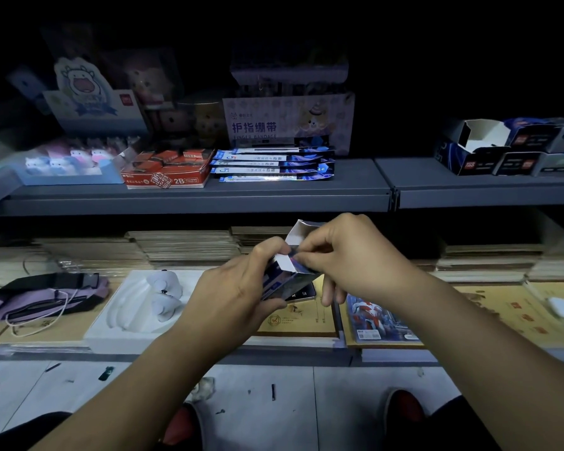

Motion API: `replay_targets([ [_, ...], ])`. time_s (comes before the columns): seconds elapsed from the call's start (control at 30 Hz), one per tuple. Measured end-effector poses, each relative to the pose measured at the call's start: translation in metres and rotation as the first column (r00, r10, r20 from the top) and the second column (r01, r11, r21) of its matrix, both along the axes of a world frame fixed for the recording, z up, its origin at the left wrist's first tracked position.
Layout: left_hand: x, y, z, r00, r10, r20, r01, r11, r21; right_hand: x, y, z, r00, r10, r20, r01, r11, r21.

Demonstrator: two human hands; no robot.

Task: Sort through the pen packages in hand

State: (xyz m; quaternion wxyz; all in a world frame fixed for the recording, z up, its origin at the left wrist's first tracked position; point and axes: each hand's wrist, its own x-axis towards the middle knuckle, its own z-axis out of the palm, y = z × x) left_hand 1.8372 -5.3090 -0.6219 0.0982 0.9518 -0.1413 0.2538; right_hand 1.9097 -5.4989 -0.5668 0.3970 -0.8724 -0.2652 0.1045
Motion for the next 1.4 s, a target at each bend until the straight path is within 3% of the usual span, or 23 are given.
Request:
replay_targets([
  [0.3, 0.000, -0.006, -0.002, 0.998, -0.020, 0.067, 0.022, 0.999, -0.024, 0.002, 0.002, 0.001, 0.999, -0.016, 0.045, 0.018, 0.999, -0.031],
  [0.6, -0.002, -0.008, -0.007, 0.999, -0.026, 0.029, 0.026, 1.000, -0.004, 0.002, 0.003, -0.006, 0.999, 0.023, 0.040, -0.019, 0.994, -0.104],
  [0.7, -0.001, -0.006, -0.006, 0.999, -0.029, 0.019, 0.029, 0.999, -0.016, 0.005, 0.001, -0.010, 1.000, 0.023, -0.005, -0.024, 0.998, -0.055],
  [0.83, 0.003, -0.004, -0.003, 1.000, 0.001, -0.016, -0.004, 0.975, -0.220, 0.007, -0.002, -0.009, 1.000, 0.021, -0.010, -0.019, 0.991, 0.133],
  [1.03, 0.006, -0.004, -0.004, 0.991, -0.010, -0.137, -0.075, 0.794, -0.603, 0.007, -0.010, -0.006, 0.971, -0.092, 0.219, 0.019, 0.950, 0.311],
  [1.13, 0.006, -0.002, -0.003, 0.985, -0.033, -0.169, -0.104, 0.670, -0.735, 0.010, -0.007, -0.009, 0.953, -0.170, 0.249, 0.073, 0.931, 0.357],
  [1.23, 0.005, -0.001, 0.000, 0.981, -0.065, -0.184, -0.109, 0.600, -0.792, 0.009, -0.002, -0.013, 0.972, -0.197, 0.126, 0.127, 0.898, 0.422],
  [1.33, 0.005, -0.001, 0.002, 0.972, -0.152, -0.177, -0.078, 0.504, -0.860, 0.005, 0.003, -0.013, 0.994, -0.088, -0.067, 0.111, 0.830, 0.547],
  [1.4, 0.005, 0.001, 0.003, 0.963, -0.212, -0.169, -0.055, 0.459, -0.887, 0.003, 0.005, -0.013, 0.995, -0.049, -0.083, 0.087, 0.825, 0.558],
])
